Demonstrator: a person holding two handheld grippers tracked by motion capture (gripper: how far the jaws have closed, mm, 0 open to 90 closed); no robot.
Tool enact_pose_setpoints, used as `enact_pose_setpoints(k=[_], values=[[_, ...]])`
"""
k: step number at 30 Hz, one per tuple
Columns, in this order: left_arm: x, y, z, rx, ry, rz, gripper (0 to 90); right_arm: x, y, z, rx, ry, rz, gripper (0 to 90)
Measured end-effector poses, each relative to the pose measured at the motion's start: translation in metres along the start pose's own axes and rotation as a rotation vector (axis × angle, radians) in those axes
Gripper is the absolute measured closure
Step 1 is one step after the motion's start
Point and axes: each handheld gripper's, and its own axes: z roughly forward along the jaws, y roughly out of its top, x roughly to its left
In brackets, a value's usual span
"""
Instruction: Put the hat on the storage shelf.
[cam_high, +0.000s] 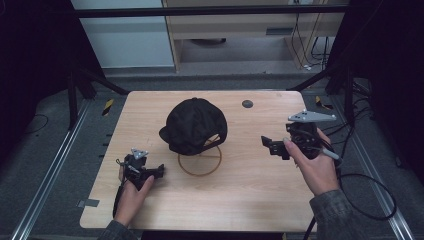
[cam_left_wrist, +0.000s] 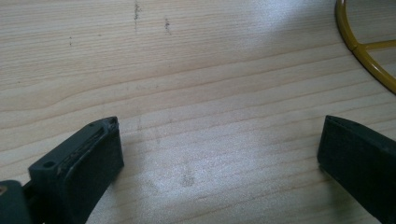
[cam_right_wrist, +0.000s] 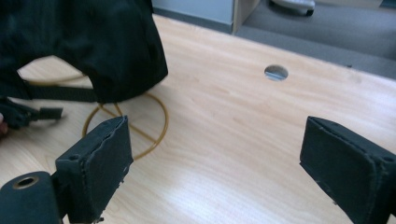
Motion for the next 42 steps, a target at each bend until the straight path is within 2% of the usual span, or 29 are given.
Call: enact_pose_setpoints(k=[5,15,28,42], values=[[0.000,0.000,0.000,0.000,0.000,0.000,0.0,0.002,-0.014,0.009,0.020,0.002,-0.002,9.9],[0.000,0.000,0.000,0.000,0.000,0.000,0.0,0.004,-0.042,0.032,0.077,-0.017,-0.037,9.8],[0.000,0.000,0.000,0.000,0.000,0.001,0.0,0.006,-0.078,0.064,0.144,-0.015,-0.030,9.9],[0.000,0.000,0.000,0.000,0.000,0.000,0.0,0.008,-0.104,0.082,0.176,0.001,-0.012,9.9]])
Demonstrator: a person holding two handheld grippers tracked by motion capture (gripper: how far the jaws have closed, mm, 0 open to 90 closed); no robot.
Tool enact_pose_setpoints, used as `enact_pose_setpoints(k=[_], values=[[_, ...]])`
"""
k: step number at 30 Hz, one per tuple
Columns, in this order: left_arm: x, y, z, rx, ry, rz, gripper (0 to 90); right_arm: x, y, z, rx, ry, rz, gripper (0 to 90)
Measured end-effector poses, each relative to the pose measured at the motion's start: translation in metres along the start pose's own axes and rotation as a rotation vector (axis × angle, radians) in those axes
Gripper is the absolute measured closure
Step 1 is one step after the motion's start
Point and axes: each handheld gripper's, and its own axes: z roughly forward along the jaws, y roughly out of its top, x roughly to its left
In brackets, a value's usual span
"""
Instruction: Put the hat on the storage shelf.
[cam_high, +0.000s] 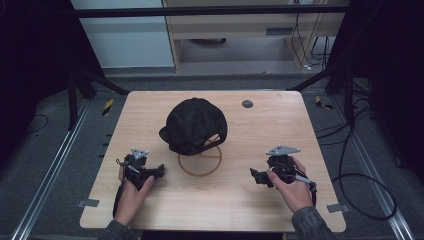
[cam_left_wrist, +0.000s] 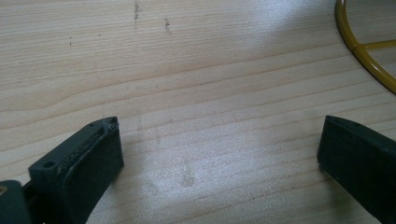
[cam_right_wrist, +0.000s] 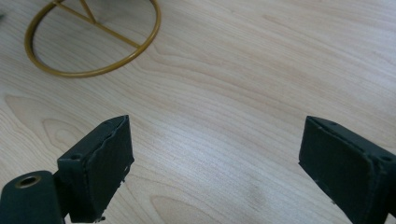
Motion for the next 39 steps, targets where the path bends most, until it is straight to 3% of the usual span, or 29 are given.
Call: enact_pose_setpoints(k=[13,31,39], values=[[0.000,0.000,0.000,0.000,0.000,0.000,0.0,0.007,-0.015,0.018,0.010,0.006,-0.007,9.9],[0.000,0.000,0.000,0.000,0.000,0.000,0.0,0.026,-0.017,0.046,-0.001,0.035,0.005,9.2],[0.006,0.002,0.002,0.000,0.030,-0.032,0.0,0.030,-0.016,0.059,-0.002,0.029,0.013,9.2]])
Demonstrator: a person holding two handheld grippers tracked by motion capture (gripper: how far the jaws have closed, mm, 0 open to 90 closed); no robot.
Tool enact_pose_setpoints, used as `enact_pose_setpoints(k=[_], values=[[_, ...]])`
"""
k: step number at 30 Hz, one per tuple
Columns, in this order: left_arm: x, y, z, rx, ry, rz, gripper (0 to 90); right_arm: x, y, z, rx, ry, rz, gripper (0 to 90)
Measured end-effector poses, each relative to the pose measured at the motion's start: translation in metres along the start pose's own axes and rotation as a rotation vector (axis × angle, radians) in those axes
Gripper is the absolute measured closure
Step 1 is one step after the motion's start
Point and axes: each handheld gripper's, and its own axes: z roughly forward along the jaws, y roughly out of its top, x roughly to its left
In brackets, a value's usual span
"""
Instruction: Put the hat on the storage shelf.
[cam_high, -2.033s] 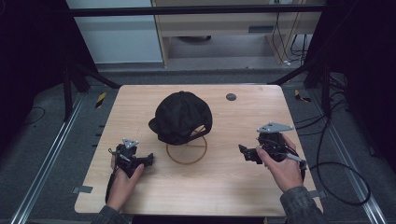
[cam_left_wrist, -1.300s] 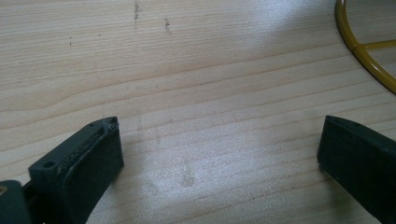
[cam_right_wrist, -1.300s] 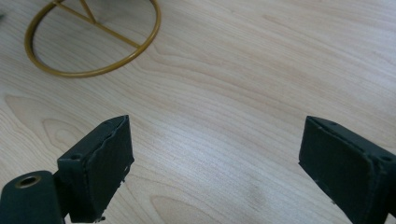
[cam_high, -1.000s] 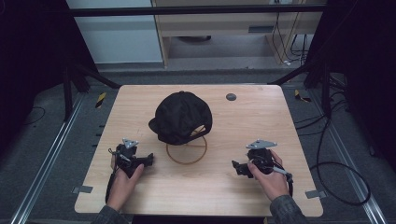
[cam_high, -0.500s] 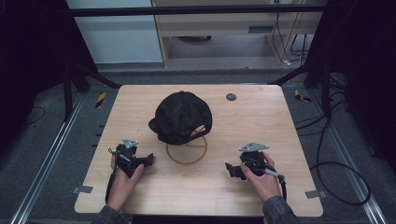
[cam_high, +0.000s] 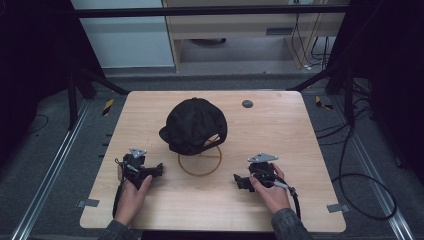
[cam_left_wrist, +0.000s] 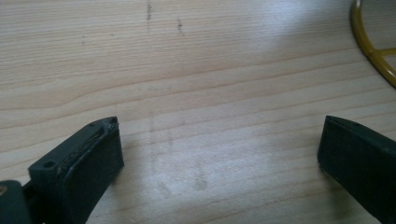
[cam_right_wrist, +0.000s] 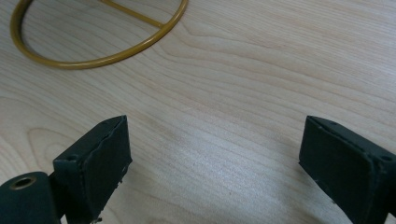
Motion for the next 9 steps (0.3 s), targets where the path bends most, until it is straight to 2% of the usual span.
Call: enact_pose_setpoints(k=[4,8,9], values=[[0.004,0.001,0.001,0.000,0.019,-0.020,0.0,0.001,-0.002,0.006,0.001,-0.010,0.007,8.2],[0.006,0.001,0.001,0.000,0.024,-0.025,0.0,0.004,-0.005,0.011,-0.007,-0.073,-0.048,5.8],[0.006,0.001,0.001,0.000,0.025,-0.025,0.0,0.004,-0.004,0.011,-0.007,-0.074,-0.048,5.3]])
